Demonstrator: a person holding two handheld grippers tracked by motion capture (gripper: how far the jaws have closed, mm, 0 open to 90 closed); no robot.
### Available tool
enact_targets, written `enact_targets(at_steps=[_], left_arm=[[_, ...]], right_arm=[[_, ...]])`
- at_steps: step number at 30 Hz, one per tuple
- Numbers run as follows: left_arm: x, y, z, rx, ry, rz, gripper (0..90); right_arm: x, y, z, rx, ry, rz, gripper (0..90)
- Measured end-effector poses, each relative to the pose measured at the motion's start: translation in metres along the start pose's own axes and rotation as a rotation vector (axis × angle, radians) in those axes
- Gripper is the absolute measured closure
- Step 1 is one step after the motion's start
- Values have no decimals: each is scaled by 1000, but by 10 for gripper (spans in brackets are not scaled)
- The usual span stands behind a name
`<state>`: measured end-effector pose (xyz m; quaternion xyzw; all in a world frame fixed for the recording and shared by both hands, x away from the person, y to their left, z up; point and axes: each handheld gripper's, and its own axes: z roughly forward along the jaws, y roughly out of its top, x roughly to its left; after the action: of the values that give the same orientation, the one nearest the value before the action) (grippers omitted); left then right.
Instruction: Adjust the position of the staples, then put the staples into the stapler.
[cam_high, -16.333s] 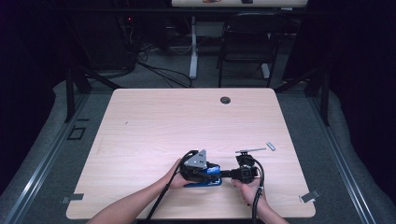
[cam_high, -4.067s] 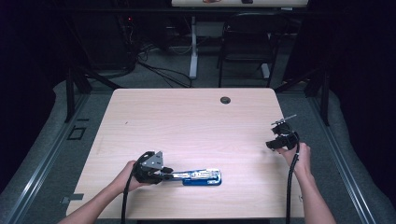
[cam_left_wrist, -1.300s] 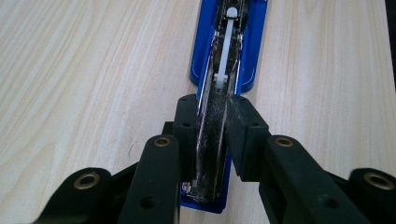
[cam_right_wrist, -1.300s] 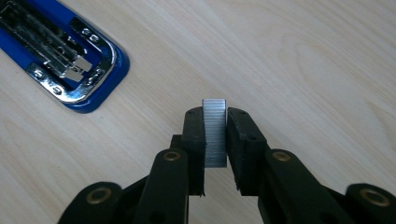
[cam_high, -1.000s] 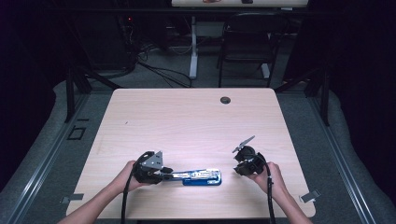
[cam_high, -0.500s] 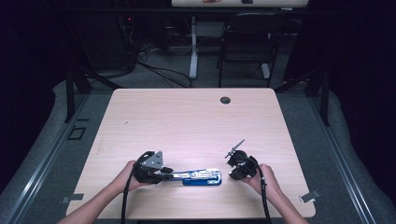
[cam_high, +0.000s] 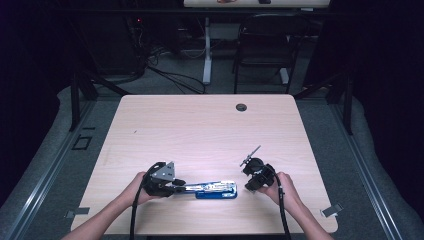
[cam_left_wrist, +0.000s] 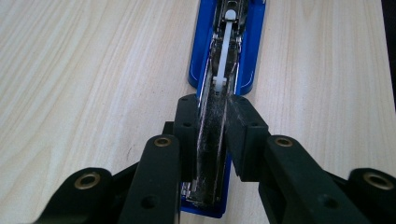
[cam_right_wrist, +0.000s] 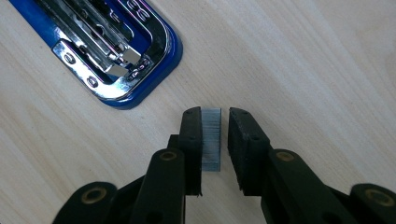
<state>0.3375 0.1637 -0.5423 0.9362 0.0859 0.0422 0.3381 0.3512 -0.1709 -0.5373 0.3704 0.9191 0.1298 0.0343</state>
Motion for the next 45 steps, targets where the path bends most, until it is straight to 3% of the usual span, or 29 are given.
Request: enact_targets(at_steps=[6, 8, 9, 14, 17, 29, 34, 45], left_arm=[[0, 0, 0, 0, -1, 1, 748], [0, 0, 0, 0, -1, 1, 748], [0, 0, 0, 0, -1, 2, 748], [0, 0, 0, -1, -2, 0, 748], [0, 0, 0, 0, -2, 1, 748], [1, 0, 0, -3, -6, 4, 749], [1, 0, 0, -1, -5, 5, 749], [0, 1, 1, -7, -4, 1, 749]], right_arm=[[0, 6, 1, 22, -1, -3, 758], [2, 5, 6, -13, 29, 32, 758], [1, 8, 2, 50, -5, -4, 759], [0, 7, 6, 30, 3, 16, 762], [-1, 7, 6, 50, -10, 11, 778], [-1, 5, -3, -2, -6, 4, 781], [-1, 4, -6, -54, -5, 23, 782], [-3, 5, -14, -84, 6, -49, 783]])
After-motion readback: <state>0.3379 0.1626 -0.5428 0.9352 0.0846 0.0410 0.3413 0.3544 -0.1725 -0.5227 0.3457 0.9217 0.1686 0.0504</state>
